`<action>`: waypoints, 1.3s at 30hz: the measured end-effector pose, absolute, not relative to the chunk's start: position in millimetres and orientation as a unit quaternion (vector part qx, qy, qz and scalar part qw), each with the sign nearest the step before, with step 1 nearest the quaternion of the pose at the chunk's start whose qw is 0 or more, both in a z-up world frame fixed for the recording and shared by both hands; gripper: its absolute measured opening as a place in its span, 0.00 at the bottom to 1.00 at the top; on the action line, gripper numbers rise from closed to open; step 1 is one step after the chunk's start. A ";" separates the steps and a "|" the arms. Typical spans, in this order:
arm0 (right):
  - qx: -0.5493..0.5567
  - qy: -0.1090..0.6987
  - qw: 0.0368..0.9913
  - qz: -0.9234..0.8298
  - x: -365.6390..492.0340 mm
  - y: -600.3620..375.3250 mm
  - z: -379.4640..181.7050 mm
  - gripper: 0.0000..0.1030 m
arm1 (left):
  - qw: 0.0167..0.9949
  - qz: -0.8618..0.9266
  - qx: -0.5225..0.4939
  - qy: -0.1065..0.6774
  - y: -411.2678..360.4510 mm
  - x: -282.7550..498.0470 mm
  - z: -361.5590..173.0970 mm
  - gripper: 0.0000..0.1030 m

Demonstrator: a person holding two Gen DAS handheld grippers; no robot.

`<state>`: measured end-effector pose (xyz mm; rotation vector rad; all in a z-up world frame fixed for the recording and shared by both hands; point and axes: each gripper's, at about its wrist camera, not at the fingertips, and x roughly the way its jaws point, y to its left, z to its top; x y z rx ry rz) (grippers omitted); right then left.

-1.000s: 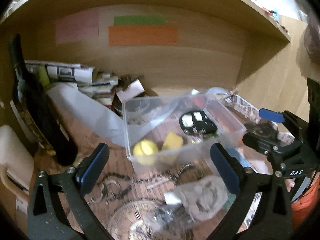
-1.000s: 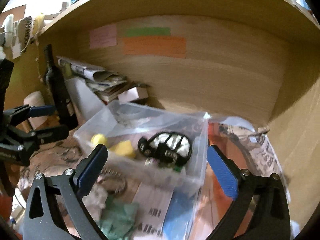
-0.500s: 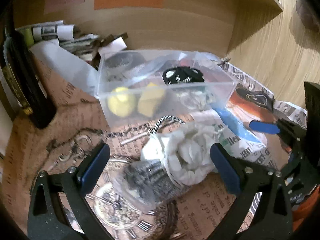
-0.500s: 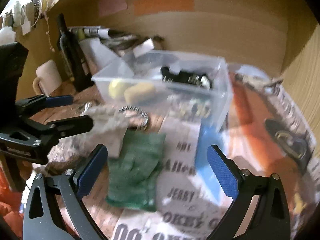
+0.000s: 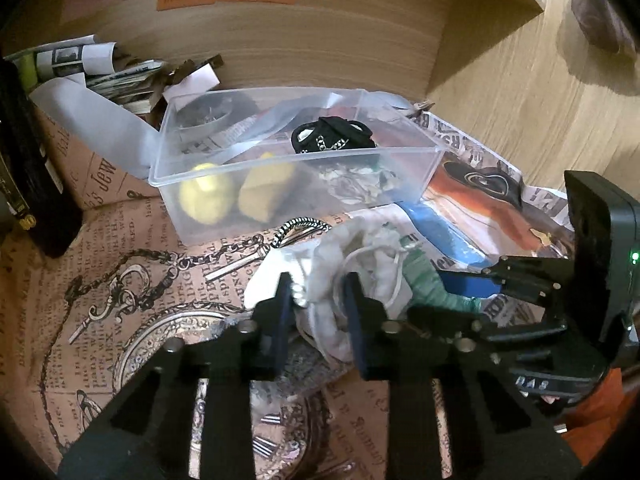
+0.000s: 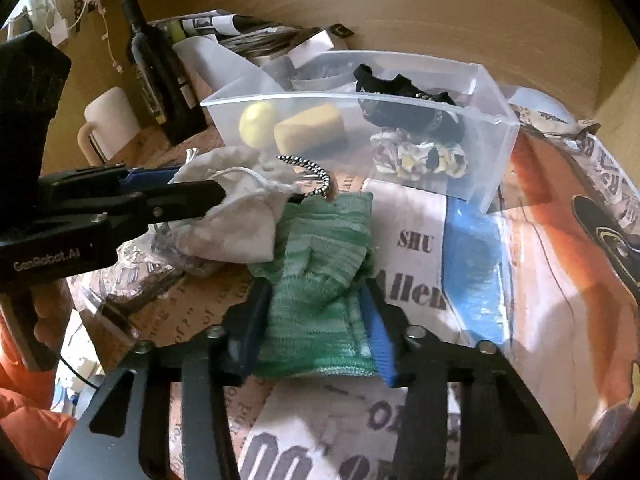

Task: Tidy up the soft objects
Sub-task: 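Carry the bag and glove into the clear box and open both grippers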

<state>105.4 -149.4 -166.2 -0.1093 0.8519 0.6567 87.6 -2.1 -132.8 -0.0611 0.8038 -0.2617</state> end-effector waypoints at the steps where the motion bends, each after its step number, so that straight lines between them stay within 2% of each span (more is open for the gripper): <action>1: -0.050 0.404 0.859 0.312 105.4 -151.2 -165.1 0.31 | 0.912 -0.128 -0.032 0.389 -1.2 87.2 -131.7 0.18; 3: -0.050 0.398 0.863 0.307 105.7 -154.4 -162.0 0.21 | 0.914 -0.126 -0.035 0.384 1.5 85.5 -128.3 0.16; 7: -0.047 0.384 0.875 0.291 107.5 -162.7 -153.0 0.13 | 0.921 -0.121 -0.038 0.368 7.6 81.1 -117.1 0.14; 25: -0.018 0.257 0.934 0.248 126.3 -196.4 -71.7 0.12 | 0.962 -0.070 -0.036 0.263 39.1 95.0 -44.7 0.14; 39: -0.023 0.226 0.942 0.247 169.3 -184.1 -55.0 0.12 | 0.957 -0.050 -0.055 0.282 48.1 159.9 -45.6 0.14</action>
